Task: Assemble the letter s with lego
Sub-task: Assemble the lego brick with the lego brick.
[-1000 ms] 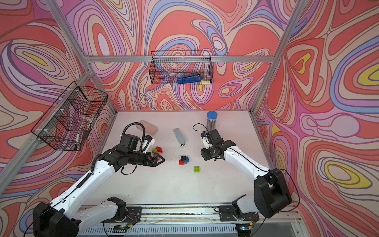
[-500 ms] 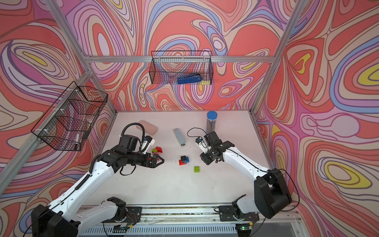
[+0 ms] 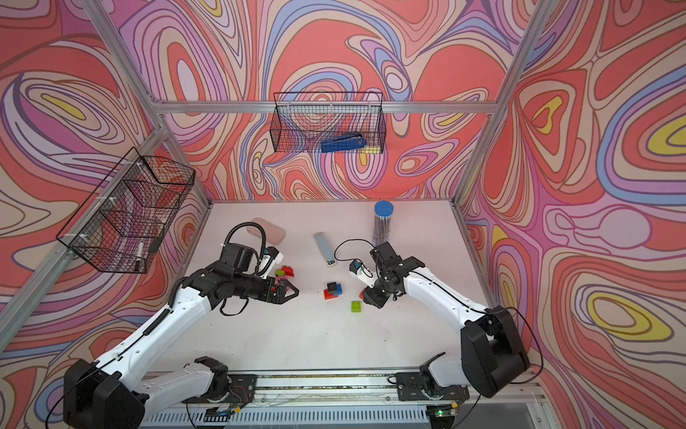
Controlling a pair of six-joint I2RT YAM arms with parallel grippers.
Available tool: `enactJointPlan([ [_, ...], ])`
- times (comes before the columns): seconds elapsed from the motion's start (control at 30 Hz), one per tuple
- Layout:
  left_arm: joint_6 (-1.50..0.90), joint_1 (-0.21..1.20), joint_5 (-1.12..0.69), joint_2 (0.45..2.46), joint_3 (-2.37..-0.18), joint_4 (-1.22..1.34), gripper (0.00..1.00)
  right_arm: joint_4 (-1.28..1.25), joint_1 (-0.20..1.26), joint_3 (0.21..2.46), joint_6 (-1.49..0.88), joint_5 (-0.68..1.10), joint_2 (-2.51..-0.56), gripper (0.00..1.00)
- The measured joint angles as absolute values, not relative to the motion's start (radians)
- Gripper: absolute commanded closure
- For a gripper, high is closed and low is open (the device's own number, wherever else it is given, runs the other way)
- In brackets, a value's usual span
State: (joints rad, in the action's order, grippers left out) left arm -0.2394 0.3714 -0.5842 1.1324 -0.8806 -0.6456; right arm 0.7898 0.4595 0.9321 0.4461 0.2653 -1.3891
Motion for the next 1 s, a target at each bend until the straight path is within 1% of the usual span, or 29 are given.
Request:
enactJointPlan([
  [0.1, -0.239, 0.371, -0.587, 1.143, -0.881, -0.641, 0.0, 0.773, 0.459, 0.918, 0.459, 0.263, -1.389, 0.78],
  [0.23, -0.238, 0.371, -0.591, 1.156, -0.881, -0.637, 0.0, 0.768, 0.459, 0.916, 0.484, 0.267, -1.39, 0.75],
  [0.43, -0.235, 0.371, -0.595, 1.169, -0.881, -0.635, 0.0, 0.764, 0.459, 0.916, 0.546, 0.284, -1.411, 0.74],
  [0.63, -0.231, 0.371, -0.602, 1.173, -0.881, -0.635, 0.0, 0.795, 0.459, 0.916, 0.647, 0.297, -1.436, 0.8],
  [0.83, -0.224, 0.371, -0.602, 1.176, -0.881, -0.635, 0.0, 0.832, 0.459, 0.916, 0.751, 0.285, -1.449, 0.82],
  [1.0, -0.217, 0.371, -0.601, 1.184, -0.881, -0.635, 0.0, 0.863, 0.46, 0.95, 0.824, 0.284, -1.523, 0.87],
])
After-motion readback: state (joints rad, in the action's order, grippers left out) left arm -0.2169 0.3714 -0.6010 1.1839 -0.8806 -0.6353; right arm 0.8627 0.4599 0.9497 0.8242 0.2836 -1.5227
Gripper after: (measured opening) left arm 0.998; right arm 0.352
